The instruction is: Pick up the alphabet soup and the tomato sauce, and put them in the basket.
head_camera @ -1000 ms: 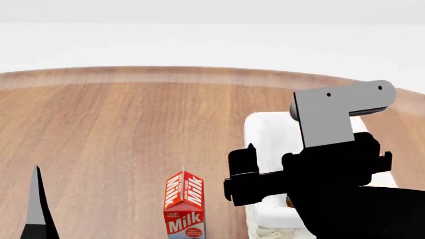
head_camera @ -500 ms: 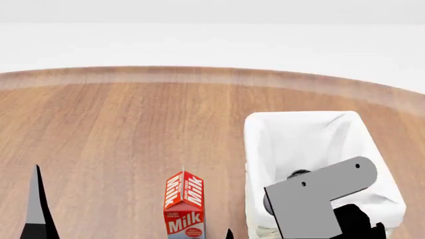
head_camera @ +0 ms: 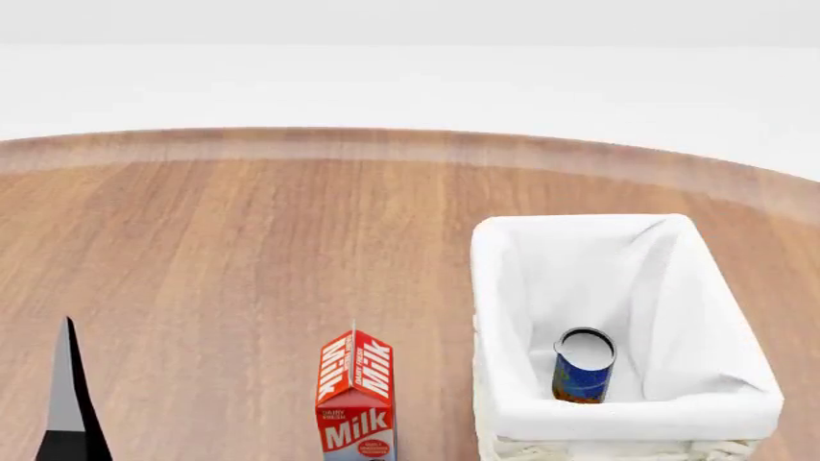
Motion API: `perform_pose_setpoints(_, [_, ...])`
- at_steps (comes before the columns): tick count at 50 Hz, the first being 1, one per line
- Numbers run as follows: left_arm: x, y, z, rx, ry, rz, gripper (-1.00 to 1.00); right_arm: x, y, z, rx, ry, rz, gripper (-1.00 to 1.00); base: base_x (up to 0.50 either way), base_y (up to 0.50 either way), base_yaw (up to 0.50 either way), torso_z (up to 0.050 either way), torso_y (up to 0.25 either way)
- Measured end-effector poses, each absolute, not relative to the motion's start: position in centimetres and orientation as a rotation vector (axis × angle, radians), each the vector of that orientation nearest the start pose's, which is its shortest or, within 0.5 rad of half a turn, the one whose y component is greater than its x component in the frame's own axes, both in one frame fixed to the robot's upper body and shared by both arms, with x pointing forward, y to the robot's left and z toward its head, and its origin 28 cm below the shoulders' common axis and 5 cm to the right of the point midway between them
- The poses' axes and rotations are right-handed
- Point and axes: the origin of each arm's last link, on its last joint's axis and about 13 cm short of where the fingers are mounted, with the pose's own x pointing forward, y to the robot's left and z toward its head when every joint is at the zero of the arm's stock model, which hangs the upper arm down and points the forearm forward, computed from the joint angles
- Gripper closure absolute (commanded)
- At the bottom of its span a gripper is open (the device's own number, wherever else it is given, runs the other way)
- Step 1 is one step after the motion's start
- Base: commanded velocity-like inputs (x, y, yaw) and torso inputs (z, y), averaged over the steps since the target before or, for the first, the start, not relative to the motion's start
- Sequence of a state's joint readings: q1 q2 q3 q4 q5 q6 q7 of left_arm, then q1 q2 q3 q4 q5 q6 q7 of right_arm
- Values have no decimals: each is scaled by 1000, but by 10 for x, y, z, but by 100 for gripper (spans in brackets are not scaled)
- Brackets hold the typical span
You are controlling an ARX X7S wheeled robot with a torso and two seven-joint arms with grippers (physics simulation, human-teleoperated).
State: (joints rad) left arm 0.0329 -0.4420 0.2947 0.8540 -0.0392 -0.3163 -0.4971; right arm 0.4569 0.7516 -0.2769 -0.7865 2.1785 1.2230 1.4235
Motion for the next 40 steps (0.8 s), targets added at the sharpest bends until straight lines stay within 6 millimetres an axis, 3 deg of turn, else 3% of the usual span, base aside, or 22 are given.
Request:
perform_pose_setpoints(22, [162, 207, 147, 195, -477, 60, -100, 98, -114, 165, -253, 852, 372, -100, 0, 0, 0, 0, 0])
perform_pose_setpoints(40, [163, 208, 146, 191, -477, 60, -100, 92, -108, 147, -324, 866, 406, -100, 0, 0, 0, 0, 0])
